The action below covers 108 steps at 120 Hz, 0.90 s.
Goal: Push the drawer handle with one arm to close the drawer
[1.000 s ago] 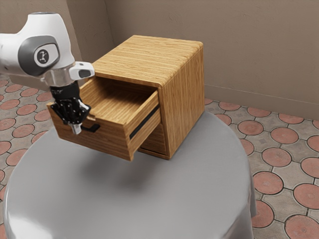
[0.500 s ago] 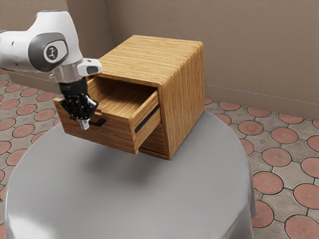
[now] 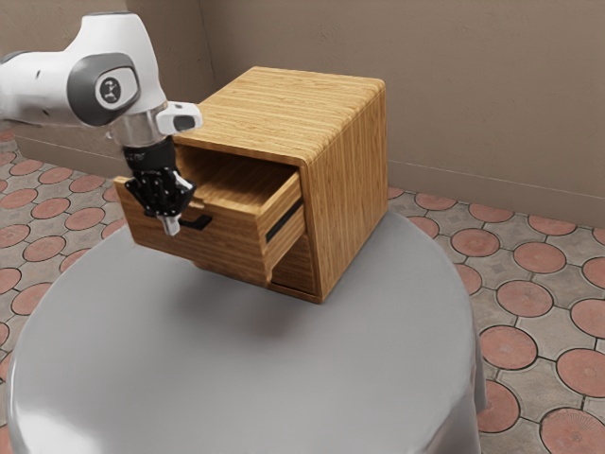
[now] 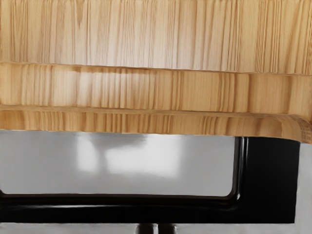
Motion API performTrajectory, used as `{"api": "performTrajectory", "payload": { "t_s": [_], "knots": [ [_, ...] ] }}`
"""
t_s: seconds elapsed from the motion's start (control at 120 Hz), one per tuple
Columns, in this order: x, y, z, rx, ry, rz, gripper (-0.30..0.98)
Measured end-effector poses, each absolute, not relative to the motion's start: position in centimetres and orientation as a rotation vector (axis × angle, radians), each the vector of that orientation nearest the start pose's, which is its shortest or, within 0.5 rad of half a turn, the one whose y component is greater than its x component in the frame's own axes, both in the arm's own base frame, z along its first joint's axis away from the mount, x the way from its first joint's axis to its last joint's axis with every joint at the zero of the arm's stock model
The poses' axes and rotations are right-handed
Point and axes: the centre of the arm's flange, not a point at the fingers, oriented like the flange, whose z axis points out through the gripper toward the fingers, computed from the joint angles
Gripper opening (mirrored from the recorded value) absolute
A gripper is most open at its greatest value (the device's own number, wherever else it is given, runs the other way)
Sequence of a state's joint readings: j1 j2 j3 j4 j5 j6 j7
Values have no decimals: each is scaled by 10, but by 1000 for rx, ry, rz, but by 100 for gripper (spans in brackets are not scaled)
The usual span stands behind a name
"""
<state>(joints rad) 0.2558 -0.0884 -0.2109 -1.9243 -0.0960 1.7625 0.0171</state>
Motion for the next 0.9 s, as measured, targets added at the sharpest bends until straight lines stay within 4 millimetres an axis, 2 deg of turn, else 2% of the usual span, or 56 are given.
{"api": "performTrajectory", "payload": {
  "t_s": [0.292, 0.483, 0.758, 0.9],
  "knots": [
    [542, 13, 520, -3227, -52, 106, -10],
    [552, 11, 527, -3233, -25, 77, -10],
    [566, 10, 527, -3242, 12, 65, -10],
    [575, 14, 521, -3249, 20, 74, -10]
  ]
}}
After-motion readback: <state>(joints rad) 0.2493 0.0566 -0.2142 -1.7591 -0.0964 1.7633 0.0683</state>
